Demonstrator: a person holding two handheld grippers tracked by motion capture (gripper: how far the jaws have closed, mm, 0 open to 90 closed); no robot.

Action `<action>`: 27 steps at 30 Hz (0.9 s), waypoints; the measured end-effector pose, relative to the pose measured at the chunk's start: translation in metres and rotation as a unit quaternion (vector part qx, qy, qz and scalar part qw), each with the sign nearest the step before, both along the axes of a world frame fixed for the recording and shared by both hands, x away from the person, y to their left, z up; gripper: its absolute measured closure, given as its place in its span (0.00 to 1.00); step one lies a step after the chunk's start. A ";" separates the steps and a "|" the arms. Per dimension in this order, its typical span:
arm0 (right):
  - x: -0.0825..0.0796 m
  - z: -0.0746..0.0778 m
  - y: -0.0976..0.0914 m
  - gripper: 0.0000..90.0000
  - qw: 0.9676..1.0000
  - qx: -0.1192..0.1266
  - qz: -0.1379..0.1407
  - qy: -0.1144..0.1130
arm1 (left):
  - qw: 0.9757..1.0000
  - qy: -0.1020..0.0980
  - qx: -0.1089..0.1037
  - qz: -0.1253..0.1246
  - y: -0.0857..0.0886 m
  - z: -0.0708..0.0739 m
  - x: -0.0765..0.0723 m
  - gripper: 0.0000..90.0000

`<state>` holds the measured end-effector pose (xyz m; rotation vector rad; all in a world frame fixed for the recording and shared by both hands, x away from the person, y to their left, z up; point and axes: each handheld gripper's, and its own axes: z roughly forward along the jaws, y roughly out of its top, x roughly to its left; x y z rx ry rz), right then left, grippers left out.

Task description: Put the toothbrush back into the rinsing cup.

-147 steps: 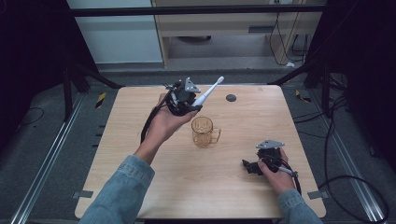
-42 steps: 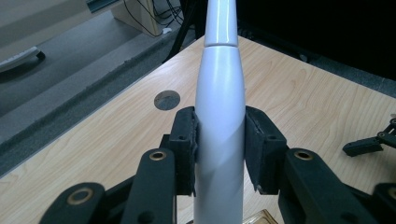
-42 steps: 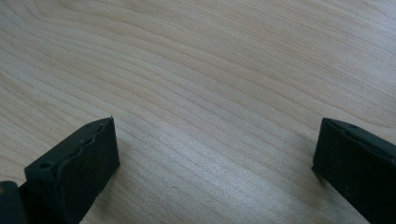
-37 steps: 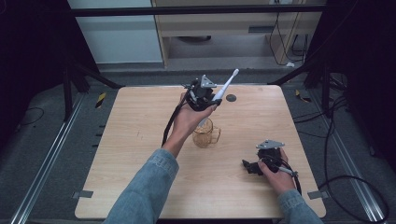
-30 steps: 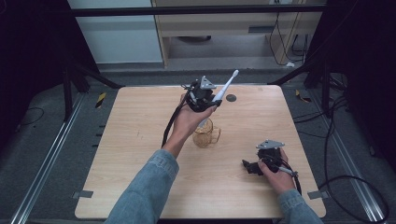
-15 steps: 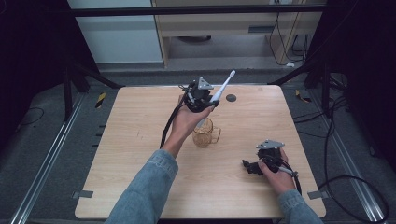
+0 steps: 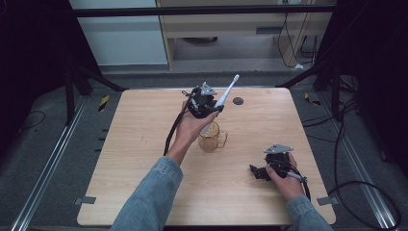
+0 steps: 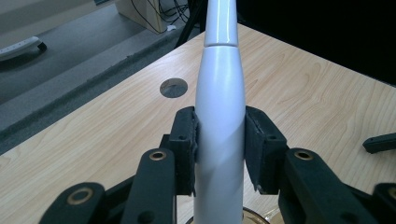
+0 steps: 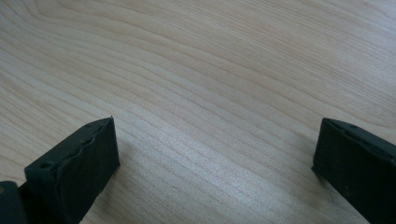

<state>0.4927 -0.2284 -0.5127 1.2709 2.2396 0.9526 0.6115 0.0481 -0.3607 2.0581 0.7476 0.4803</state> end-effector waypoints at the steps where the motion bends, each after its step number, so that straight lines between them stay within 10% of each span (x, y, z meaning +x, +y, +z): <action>1: 0.000 0.000 0.000 0.00 1.000 0.000 0.000 0.000 | 1.000 0.000 -0.001 0.000 0.000 -0.001 0.000 0.74; 27: 0.000 0.000 0.000 0.00 1.000 0.000 0.000 0.000 | 1.000 0.004 -0.005 -0.002 0.002 -0.013 -0.001 0.74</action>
